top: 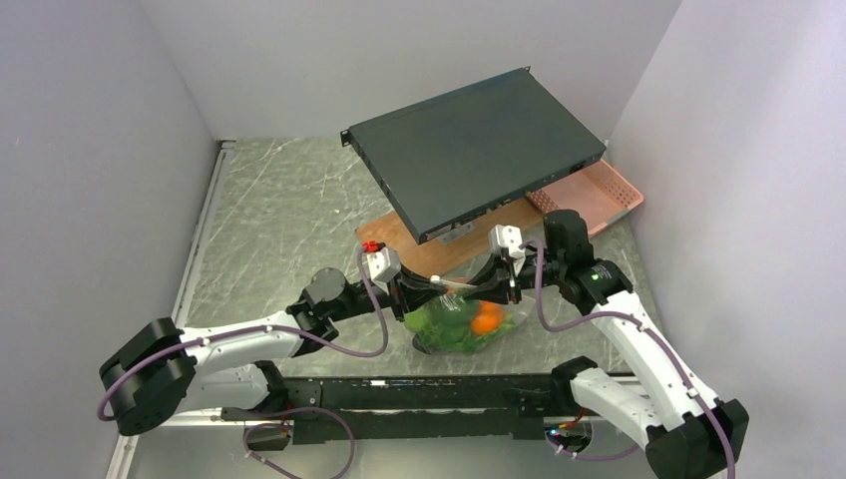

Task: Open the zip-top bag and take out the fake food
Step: Adjust the zipper food storage bag at the center of the board, then unzip the zipper food storage bag at the center of the board.

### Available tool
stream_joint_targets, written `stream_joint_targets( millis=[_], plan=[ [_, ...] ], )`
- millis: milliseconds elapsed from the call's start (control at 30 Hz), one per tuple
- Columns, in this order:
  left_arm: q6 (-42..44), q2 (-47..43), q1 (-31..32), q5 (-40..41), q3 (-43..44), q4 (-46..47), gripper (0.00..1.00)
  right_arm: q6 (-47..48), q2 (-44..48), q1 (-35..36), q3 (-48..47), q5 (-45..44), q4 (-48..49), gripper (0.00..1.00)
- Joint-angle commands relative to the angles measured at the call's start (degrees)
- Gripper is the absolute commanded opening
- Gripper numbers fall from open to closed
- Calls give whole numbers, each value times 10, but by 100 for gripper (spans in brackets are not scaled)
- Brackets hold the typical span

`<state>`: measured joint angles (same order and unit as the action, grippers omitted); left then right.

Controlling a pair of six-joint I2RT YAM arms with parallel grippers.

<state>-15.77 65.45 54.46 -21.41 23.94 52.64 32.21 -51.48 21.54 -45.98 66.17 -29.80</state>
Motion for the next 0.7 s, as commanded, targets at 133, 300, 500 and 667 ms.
stream_joint_targets(
  millis=[133, 300, 500, 667],
  plan=[
    [38, -7, -4, -30, 94, -91, 0, -31, -33, 17, -105, 47, -13, 59],
    [47, 8, -3, -49, 122, -115, 0, -94, -60, 35, -125, 40, 53, 61],
    [53, 10, -3, -51, 128, -121, 0, -98, -80, 43, -134, 30, 64, 50],
    [55, 13, -3, -51, 131, -120, 0, -120, -82, 46, -137, 35, 82, 39]
  ],
)
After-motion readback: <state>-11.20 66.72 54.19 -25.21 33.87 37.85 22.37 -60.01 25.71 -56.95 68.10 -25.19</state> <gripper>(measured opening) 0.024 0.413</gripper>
